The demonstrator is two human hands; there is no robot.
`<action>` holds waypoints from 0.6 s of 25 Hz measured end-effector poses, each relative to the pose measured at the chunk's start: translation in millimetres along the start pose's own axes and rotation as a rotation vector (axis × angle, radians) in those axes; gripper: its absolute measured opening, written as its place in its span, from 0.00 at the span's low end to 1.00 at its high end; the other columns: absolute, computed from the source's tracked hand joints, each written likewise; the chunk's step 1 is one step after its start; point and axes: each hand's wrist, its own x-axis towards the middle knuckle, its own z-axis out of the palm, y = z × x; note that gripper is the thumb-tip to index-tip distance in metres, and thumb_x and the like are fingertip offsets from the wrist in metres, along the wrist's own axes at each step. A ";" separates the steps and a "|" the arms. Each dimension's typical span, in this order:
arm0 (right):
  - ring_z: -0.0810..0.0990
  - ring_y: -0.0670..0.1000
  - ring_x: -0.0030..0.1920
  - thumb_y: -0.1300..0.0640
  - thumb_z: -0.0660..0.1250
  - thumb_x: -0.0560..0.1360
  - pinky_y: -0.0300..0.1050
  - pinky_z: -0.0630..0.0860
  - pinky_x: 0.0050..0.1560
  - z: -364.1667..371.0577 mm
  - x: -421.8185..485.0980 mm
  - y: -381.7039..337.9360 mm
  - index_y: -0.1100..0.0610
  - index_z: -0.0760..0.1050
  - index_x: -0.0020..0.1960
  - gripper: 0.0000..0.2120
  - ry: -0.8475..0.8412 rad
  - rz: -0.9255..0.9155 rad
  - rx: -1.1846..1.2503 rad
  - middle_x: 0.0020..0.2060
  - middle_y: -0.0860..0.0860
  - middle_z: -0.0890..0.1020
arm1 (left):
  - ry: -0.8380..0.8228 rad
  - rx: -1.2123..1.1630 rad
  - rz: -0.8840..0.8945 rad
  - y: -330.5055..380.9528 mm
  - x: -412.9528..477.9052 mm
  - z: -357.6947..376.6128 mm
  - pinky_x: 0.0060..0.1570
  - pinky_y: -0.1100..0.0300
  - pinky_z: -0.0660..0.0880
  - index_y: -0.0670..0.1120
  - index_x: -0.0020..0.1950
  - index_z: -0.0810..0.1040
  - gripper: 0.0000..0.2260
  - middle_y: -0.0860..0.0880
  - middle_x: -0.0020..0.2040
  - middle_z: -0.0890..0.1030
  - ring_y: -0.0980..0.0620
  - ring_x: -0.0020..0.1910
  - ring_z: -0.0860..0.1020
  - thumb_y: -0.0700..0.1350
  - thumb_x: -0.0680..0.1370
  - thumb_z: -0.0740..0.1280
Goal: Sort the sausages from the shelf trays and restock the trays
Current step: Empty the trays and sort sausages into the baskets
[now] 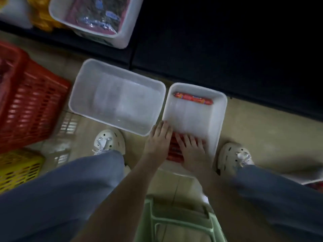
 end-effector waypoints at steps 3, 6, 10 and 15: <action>0.77 0.62 0.54 0.45 0.81 0.47 0.63 0.74 0.57 19.0 17.8 1.0 0.55 0.71 0.69 0.52 0.049 -0.030 -0.042 0.56 0.60 0.78 | 0.098 0.036 0.032 -10.9 -9.1 16.7 0.65 0.44 0.70 0.36 0.63 0.76 0.22 0.37 0.65 0.75 0.38 0.64 0.74 0.40 0.73 0.53; 0.76 0.59 0.51 0.34 0.76 0.53 0.56 0.75 0.52 12.8 33.2 6.7 0.56 0.69 0.68 0.49 0.065 0.036 -0.040 0.53 0.59 0.77 | 0.163 -0.058 0.007 -6.5 -16.5 16.9 0.66 0.45 0.69 0.37 0.66 0.74 0.23 0.37 0.66 0.74 0.38 0.65 0.72 0.41 0.74 0.52; 0.74 0.56 0.56 0.38 0.69 0.67 0.50 0.70 0.54 1.9 39.3 -1.6 0.56 0.61 0.66 0.36 -0.029 0.167 0.103 0.56 0.55 0.74 | 0.282 -0.195 -0.084 -3.7 -19.9 14.0 0.60 0.49 0.71 0.38 0.63 0.75 0.22 0.40 0.59 0.76 0.40 0.57 0.74 0.39 0.71 0.54; 0.77 0.59 0.55 0.55 0.66 0.73 0.49 0.74 0.50 -10.3 32.0 9.9 0.59 0.71 0.58 0.16 -0.024 0.364 0.470 0.54 0.57 0.79 | 0.287 -0.592 -0.418 -1.2 -8.1 -2.4 0.45 0.57 0.73 0.40 0.54 0.78 0.12 0.42 0.50 0.78 0.43 0.45 0.77 0.37 0.75 0.60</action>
